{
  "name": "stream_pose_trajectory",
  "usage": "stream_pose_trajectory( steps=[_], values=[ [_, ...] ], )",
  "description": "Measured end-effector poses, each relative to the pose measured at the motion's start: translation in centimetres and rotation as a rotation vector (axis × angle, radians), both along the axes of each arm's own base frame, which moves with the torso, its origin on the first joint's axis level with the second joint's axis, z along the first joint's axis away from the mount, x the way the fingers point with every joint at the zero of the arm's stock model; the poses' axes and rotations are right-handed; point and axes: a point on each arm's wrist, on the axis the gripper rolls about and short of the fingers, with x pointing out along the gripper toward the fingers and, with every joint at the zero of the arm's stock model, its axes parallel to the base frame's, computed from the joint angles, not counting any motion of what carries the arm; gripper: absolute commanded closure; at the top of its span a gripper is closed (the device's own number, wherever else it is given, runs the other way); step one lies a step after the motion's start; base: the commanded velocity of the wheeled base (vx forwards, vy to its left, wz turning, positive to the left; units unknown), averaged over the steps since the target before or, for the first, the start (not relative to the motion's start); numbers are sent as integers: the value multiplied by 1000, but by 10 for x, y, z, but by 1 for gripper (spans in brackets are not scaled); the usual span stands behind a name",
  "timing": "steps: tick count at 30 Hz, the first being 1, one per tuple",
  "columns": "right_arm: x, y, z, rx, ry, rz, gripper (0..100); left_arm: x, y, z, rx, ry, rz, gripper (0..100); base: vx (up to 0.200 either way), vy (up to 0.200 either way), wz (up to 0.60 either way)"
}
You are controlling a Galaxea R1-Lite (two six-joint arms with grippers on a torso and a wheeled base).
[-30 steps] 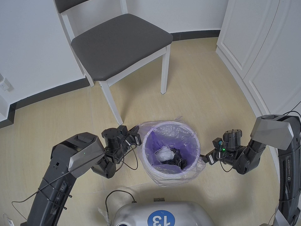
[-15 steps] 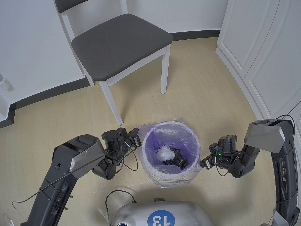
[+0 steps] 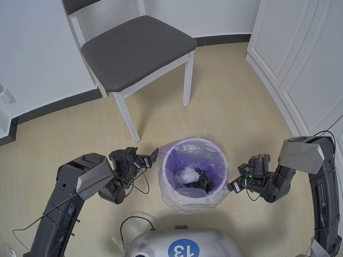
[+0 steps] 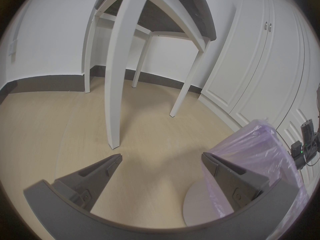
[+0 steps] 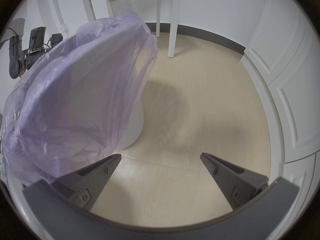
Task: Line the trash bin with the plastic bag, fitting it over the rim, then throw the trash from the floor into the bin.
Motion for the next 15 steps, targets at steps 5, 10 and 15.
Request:
stream_pose_trajectory(
  steps=[5,10,15],
  values=[
    [-1,0,0,-2,3,-1,0,-3,5,-9,35,32,5,0,0,0,0],
    [-1,0,0,-1,3,-1,0,-4,8,-11,77,23,5,0,0,0,0],
    [-1,-4,8,5,-8,-4,0,-6,21,-11,108,18,37,0,0,0,0]
  ],
)
